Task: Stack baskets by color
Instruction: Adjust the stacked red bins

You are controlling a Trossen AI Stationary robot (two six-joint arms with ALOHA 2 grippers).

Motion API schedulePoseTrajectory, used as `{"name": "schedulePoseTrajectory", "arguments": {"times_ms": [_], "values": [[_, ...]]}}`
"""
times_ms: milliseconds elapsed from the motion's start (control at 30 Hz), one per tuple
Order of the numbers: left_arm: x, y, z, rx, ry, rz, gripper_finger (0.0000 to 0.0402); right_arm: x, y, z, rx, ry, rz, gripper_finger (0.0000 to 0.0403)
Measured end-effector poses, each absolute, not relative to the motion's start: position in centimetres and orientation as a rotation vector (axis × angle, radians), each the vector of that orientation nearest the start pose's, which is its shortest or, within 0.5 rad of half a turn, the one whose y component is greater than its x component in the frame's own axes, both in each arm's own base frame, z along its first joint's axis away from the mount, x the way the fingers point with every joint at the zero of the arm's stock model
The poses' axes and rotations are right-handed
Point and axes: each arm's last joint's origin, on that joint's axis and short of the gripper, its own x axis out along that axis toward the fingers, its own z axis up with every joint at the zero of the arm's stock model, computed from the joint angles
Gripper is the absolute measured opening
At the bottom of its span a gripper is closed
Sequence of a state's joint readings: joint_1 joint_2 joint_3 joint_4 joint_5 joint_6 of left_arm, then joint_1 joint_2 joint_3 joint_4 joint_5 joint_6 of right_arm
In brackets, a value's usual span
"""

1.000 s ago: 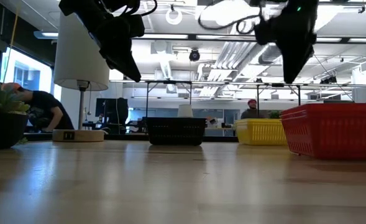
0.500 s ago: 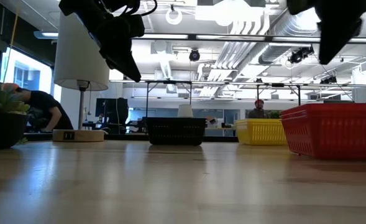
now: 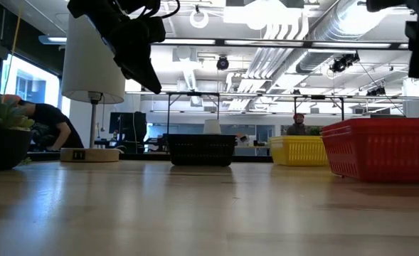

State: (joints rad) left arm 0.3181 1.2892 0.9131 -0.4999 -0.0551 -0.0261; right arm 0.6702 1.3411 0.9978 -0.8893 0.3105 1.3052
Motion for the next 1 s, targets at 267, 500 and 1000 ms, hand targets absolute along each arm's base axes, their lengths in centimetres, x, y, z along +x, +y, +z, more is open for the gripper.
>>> {"name": "schedulePoseTrajectory", "arguments": {"times_ms": [267, 500, 1000], "values": [[24.5, 8.2, 24.9, -0.137, 0.869, 0.359, 0.0129, 19.1, 14.7, 22.1, 0.686, 1.094, -0.400, 0.0075], [24.5, 8.2, 24.9, -0.137, 0.869, 0.359, 0.0129, 18.4, 15.3, 20.6, 0.776, 1.160, -0.369, 0.0075], [24.5, 8.2, 24.9, -0.137, 0.869, 0.359, 0.0129, 17.4, 12.5, 17.5, 0.723, 1.169, -0.604, 0.0075]]}}
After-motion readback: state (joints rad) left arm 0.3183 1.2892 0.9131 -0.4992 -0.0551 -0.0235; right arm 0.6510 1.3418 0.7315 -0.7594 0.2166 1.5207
